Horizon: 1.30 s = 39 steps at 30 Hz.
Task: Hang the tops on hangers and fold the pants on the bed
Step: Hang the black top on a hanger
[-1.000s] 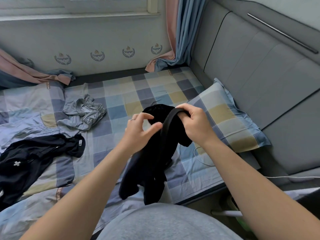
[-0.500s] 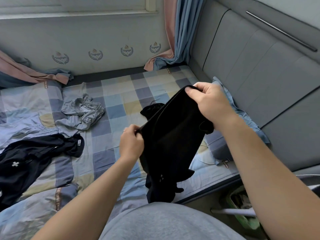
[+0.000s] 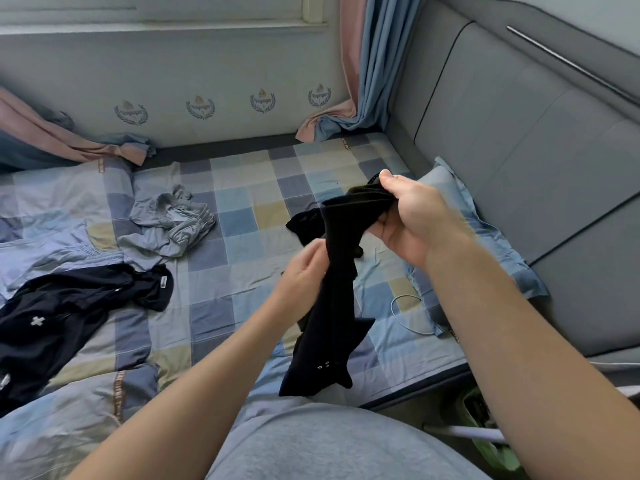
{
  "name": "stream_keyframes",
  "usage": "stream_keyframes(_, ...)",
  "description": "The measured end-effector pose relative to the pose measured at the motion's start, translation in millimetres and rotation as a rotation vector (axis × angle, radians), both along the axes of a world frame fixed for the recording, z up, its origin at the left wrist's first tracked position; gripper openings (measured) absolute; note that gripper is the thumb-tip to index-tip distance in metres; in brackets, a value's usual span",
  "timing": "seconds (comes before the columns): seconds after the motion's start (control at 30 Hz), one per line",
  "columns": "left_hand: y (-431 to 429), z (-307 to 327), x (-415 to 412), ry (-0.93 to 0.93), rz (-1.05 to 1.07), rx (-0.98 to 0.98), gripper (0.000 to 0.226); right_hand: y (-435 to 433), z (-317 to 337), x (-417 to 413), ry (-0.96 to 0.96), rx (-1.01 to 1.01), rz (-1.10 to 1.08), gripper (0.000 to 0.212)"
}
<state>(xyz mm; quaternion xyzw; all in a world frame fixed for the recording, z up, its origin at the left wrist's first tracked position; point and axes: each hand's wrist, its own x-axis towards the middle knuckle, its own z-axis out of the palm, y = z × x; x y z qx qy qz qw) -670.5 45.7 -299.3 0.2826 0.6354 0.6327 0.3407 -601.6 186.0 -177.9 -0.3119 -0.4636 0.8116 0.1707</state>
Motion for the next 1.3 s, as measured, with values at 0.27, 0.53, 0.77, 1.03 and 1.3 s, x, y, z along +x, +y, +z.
stream_keyframes(0.27, 8.5, -21.5, -2.8, 0.280, 0.076, -0.348, 0.015, -0.2, 2.1, -9.9, 0.230, -0.137, -0.034, 0.016)
stream_keyframes(0.53, 2.6, 17.6, -23.0, -0.016, 0.295, -0.057, 0.015, 12.9, -55.2, 22.2, -0.094, 0.397, 0.256, 0.021)
stream_keyframes(0.77, 3.5, 51.9, -26.1, -0.120, 0.273, 0.055, 0.018, -25.5, -165.0, 43.6, -0.462, 0.534, 0.736, 0.034)
stream_keyframes(1.03, -6.0, 53.4, -42.4, -0.178, 0.354, 0.055, 0.018, -5.3, -183.5, 46.9, -0.649, 0.698, 0.463, 0.036)
stream_keyframes(1.3, -14.1, 18.2, -29.6, -0.038, 0.009, -0.338, 0.046, -4.3, -127.7, 22.6, -0.349, 0.478, 0.197, 0.021)
